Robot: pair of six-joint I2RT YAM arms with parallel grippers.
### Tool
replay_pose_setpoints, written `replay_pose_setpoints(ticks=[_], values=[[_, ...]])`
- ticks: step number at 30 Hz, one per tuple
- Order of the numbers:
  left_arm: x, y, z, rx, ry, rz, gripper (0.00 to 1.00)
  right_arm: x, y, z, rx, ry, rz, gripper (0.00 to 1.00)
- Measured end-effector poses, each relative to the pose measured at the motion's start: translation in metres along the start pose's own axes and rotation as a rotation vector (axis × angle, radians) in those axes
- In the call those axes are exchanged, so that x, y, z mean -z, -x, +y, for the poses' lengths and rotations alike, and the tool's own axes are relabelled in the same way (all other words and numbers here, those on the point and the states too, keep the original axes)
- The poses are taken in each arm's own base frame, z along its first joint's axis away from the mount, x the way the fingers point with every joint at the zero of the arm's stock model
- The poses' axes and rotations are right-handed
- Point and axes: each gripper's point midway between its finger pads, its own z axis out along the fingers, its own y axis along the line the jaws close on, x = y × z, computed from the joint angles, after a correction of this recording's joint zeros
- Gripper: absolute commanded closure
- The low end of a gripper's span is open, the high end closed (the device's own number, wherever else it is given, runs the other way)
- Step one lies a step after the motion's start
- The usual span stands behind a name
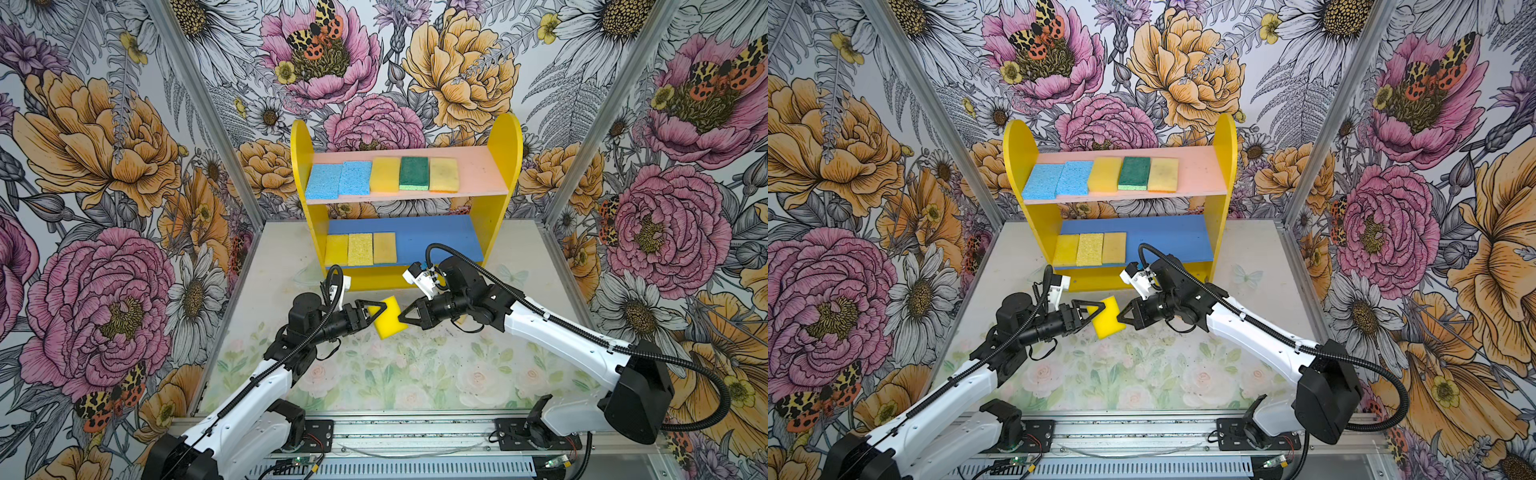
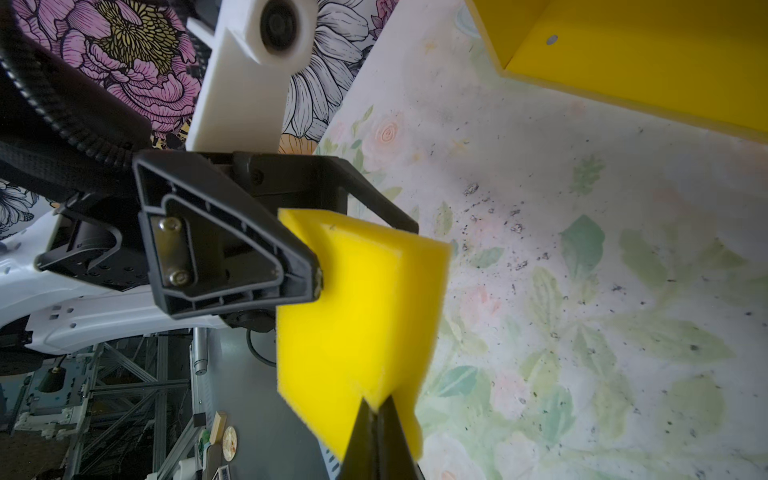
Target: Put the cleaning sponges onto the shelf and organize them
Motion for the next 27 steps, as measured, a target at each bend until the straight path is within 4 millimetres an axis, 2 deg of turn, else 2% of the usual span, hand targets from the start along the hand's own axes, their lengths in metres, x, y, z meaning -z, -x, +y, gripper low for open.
replay_pose_setpoints(ticks=[3,5,10,13,19,24,27], values=[[-0.002,0.004,-0.003,0.000,-0.016,-0.011,0.70,0.000,0.000,0.000,-0.001,-0.002,0.001,0.94],[-0.004,0.005,-0.005,0.001,-0.027,-0.014,0.81,-0.001,0.000,-0.002,-0.013,-0.012,-0.002,0.86],[-0.003,0.009,-0.009,-0.002,-0.042,-0.033,0.82,-0.003,0.002,-0.008,-0.080,-0.031,-0.017,0.53],[0.003,0.014,-0.011,-0.007,-0.055,-0.064,0.82,-0.007,0.002,-0.011,-0.123,-0.023,-0.036,0.44],[0.008,0.021,-0.013,-0.005,-0.063,-0.099,0.82,-0.016,-0.004,-0.017,-0.201,0.011,-0.057,0.47],[0.009,0.022,-0.010,0.000,-0.059,-0.103,0.82,-0.016,0.002,-0.010,-0.219,0.044,-0.082,0.57],[0.009,0.022,-0.008,0.000,-0.057,-0.108,0.82,-0.014,0.008,-0.003,-0.217,0.071,-0.100,0.60]])
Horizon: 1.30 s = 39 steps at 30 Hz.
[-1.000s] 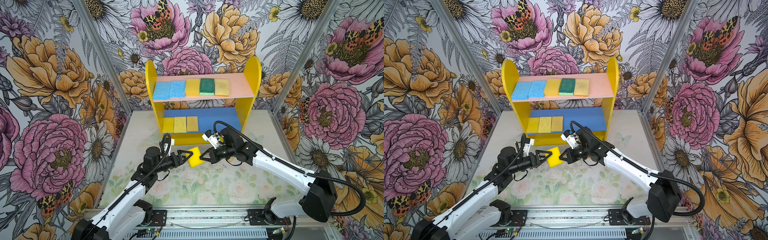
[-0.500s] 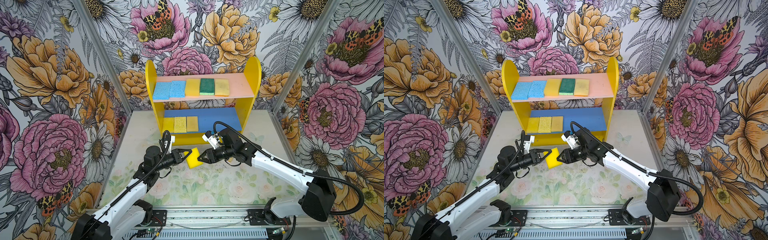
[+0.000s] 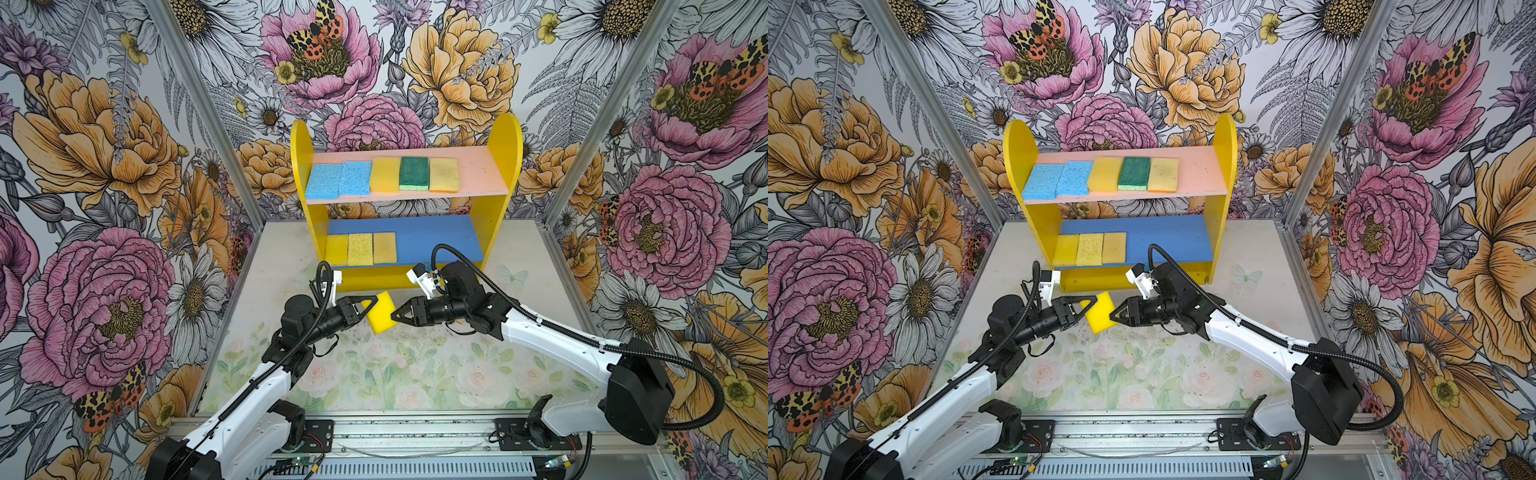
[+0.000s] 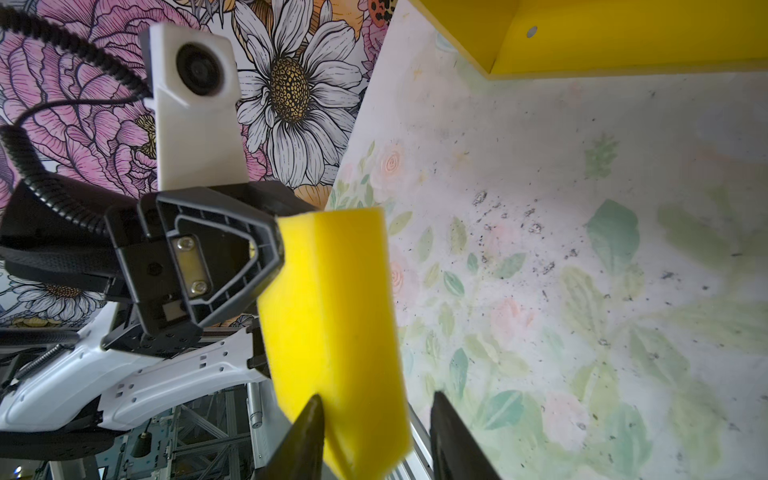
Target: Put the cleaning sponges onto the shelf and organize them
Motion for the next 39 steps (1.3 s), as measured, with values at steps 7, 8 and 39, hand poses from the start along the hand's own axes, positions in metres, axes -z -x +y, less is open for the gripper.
replay_pose_setpoints(ticks=[7,8,39], values=[[0.003,0.002,0.002,0.010,0.002,-0.012,0.82,-0.002,0.000,0.009,-0.002,0.036,-0.003,0.60],[0.003,0.003,0.001,0.011,0.002,-0.017,0.82,-0.002,0.000,0.009,-0.002,0.037,-0.002,0.61],[0.045,0.033,0.000,-0.043,0.128,-0.130,0.01,0.026,0.039,-0.030,-0.089,-0.037,-0.143,0.88]])
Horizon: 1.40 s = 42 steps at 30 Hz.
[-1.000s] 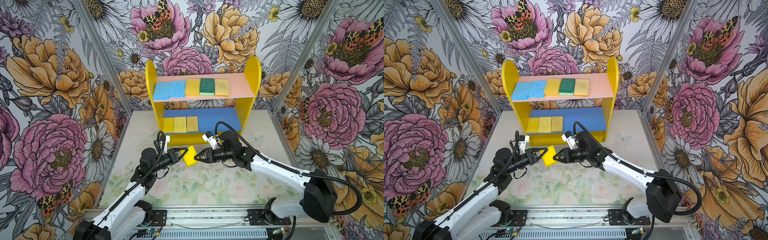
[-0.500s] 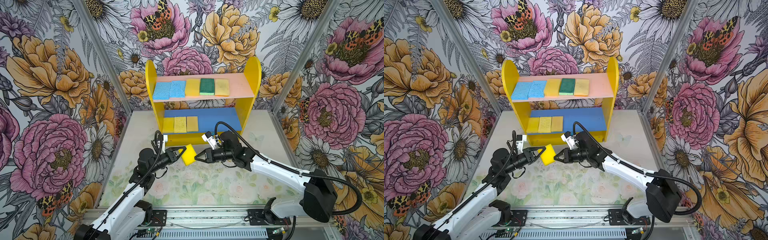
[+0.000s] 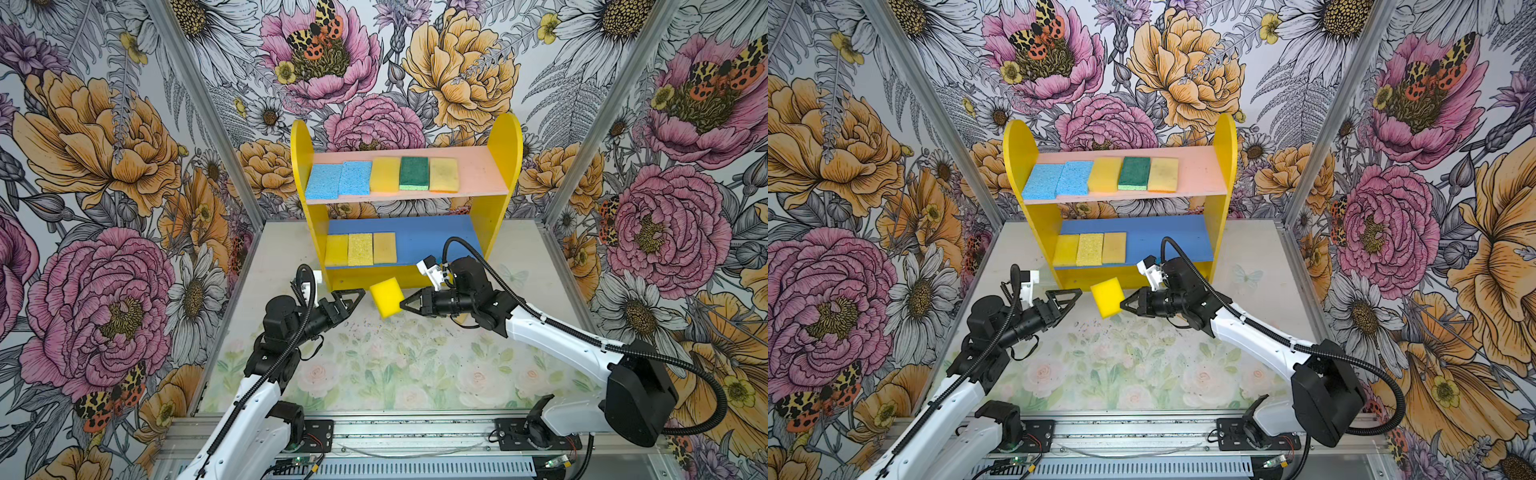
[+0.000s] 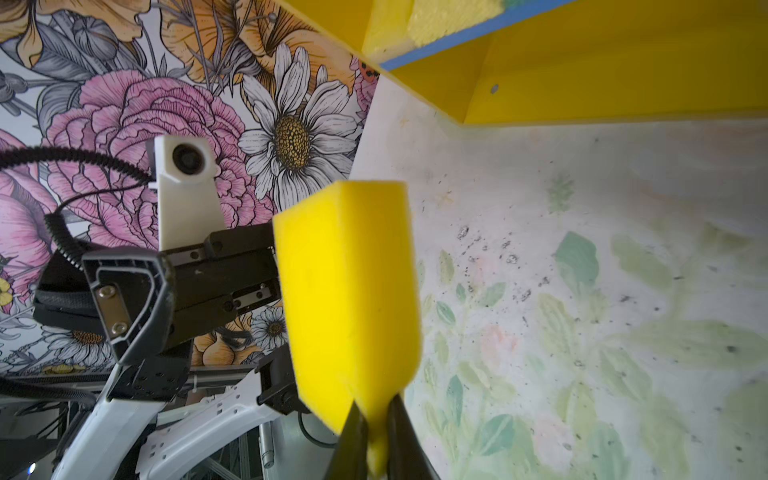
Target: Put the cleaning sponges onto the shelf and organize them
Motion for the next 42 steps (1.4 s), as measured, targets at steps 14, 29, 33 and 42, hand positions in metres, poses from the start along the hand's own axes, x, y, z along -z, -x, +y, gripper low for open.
replay_pose_setpoints(ticks=[14,29,33,42], values=[[0.070,0.067,-0.001,-0.266,0.371,-0.201,0.01,0.019,0.115,-0.059,-0.087,-0.179,-0.237,0.88],[0.075,0.052,0.047,-0.279,0.516,-0.114,0.01,-0.007,0.133,-0.091,-0.127,-0.244,-0.208,0.88],[0.075,0.051,0.048,-0.280,0.516,-0.114,0.01,-0.007,0.133,-0.092,-0.128,-0.248,-0.210,0.87],[0.075,0.050,0.047,-0.282,0.512,-0.111,0.01,-0.010,0.139,-0.096,-0.130,-0.261,-0.219,0.84]])
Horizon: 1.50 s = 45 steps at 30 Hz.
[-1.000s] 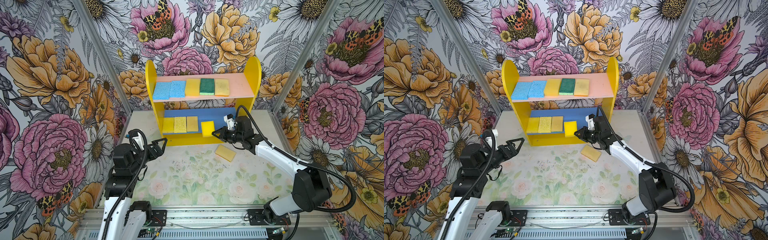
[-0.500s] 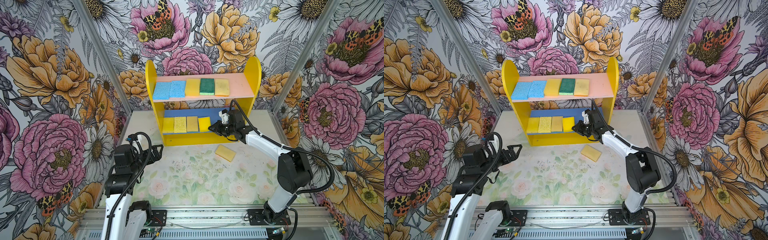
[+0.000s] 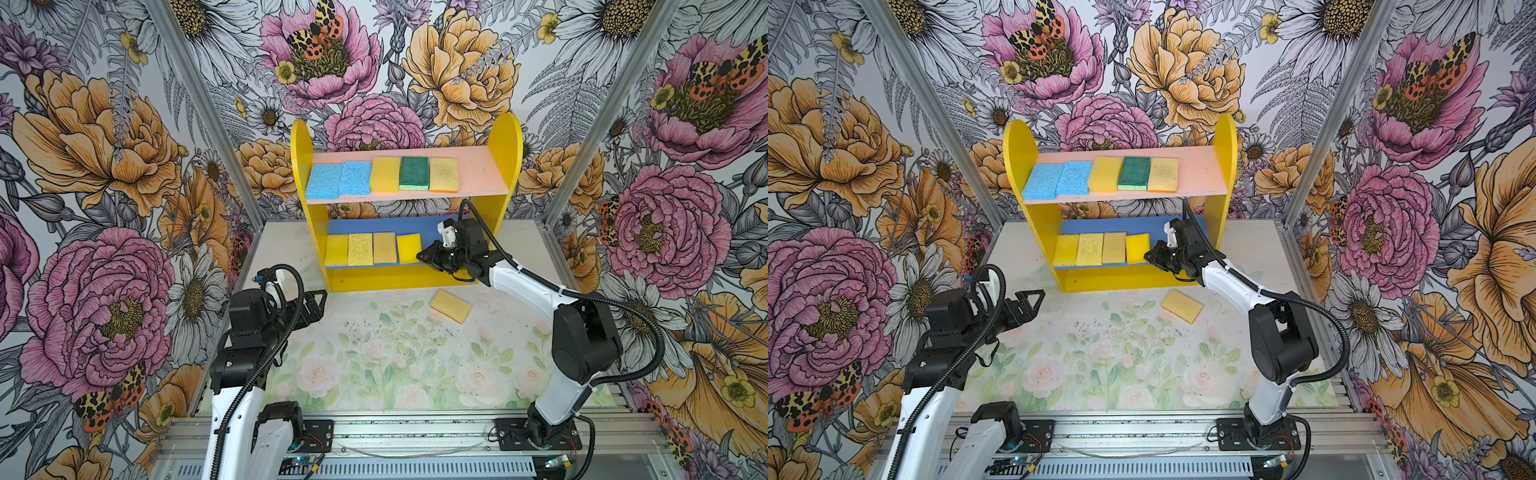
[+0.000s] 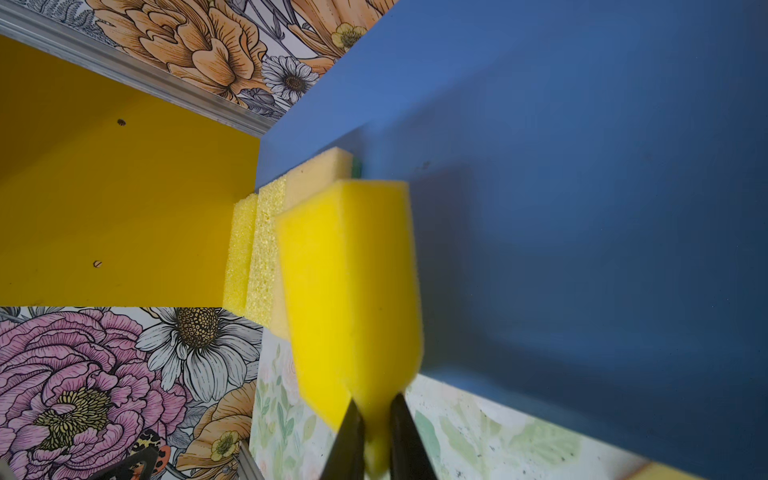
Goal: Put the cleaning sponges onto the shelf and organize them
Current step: 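Set the bright yellow sponge upright at the row's end and open the right gripper, then move the right gripper down toward the pale yellow sponge on the table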
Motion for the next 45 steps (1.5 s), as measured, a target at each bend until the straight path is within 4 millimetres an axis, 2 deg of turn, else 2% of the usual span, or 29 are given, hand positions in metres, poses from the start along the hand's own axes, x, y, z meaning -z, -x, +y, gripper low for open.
replay_pose_setpoints(ticks=[7,17,29,40,45], values=[[0.000,-0.001,-0.001,-0.002,-0.003,0.002,0.01,-0.007,0.001,-0.005,-0.007,-0.014,0.004,0.79],[0.000,-0.001,-0.001,-0.003,-0.004,0.004,0.01,-0.009,0.007,-0.001,-0.008,-0.009,-0.004,0.67],[0.000,-0.001,-0.001,-0.003,-0.004,0.003,0.01,-0.012,0.000,-0.003,0.011,-0.018,-0.001,0.42],[0.000,-0.001,-0.001,-0.002,-0.004,0.004,0.01,0.011,-0.018,-0.017,0.033,-0.076,-0.008,0.37],[-0.001,-0.003,-0.004,-0.009,-0.015,0.011,0.01,0.034,-0.030,-0.018,0.037,-0.089,-0.024,0.37]])
